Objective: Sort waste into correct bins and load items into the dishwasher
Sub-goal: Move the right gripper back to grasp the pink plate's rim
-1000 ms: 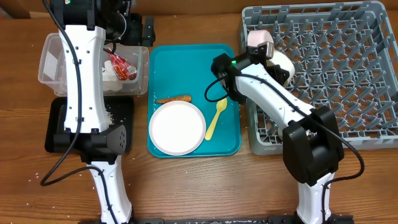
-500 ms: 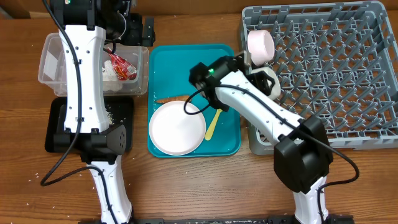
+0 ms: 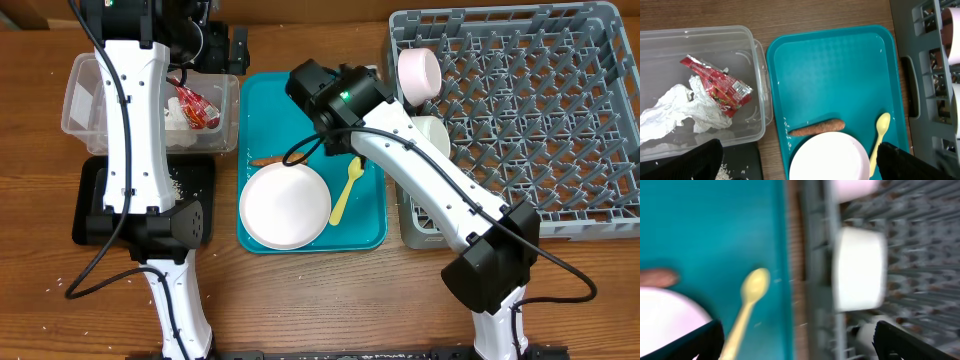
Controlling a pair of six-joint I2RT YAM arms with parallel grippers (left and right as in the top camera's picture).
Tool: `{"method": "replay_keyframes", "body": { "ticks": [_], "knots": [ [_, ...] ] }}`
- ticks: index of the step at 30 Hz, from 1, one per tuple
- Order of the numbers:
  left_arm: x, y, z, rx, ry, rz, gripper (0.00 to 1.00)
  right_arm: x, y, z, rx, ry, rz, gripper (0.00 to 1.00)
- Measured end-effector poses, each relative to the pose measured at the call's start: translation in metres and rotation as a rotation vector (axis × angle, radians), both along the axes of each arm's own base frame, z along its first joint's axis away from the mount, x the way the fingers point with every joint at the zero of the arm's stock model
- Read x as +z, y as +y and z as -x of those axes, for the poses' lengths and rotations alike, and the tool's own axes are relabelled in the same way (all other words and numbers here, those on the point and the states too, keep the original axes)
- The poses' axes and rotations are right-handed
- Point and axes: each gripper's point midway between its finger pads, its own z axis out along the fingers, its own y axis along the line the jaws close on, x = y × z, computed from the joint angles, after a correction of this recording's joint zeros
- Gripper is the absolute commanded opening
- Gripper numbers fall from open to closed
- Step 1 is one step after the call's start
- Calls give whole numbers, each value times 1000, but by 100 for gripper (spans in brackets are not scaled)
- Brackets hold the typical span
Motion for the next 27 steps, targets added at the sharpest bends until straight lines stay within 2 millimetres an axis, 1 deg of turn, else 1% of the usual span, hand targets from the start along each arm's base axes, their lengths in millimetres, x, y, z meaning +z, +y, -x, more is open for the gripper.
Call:
{"method": "replay_keyframes", "body": {
  "ticks": [2, 4, 8, 12, 13, 14, 15, 19, 22, 24, 27],
  "knots": [
    [0, 0, 0, 0, 0, 0, 100, -6, 14, 2, 30, 33, -71, 96],
    [0, 0, 0, 0, 0, 0, 100, -14, 26, 5, 54, 68, -126, 93],
    [0, 0, 0, 0, 0, 0, 100, -37, 42, 16, 100, 148, -199, 80],
    [0, 0, 0, 0, 0, 0, 100, -65, 56, 28, 157, 233, -265, 63],
    [0, 0, 0, 0, 0, 0, 100, -70, 58, 31, 165, 249, -276, 60],
    [0, 0, 0, 0, 0, 0, 100, -79, 61, 34, 180, 266, -289, 55],
    [0, 0, 0, 0, 0, 0, 100, -84, 62, 37, 183, 279, -298, 54],
    [0, 0, 0, 0, 0, 0, 100, -112, 64, 46, 203, 318, -320, 52],
    [0, 0, 0, 0, 0, 0, 100, -133, 68, 47, 217, 311, -347, 50],
    [0, 0, 0, 0, 0, 0, 100, -143, 71, 47, 225, 308, -370, 45],
    [0, 0, 0, 0, 0, 0, 100, -158, 75, 54, 236, 326, -408, 34]
  ]
}}
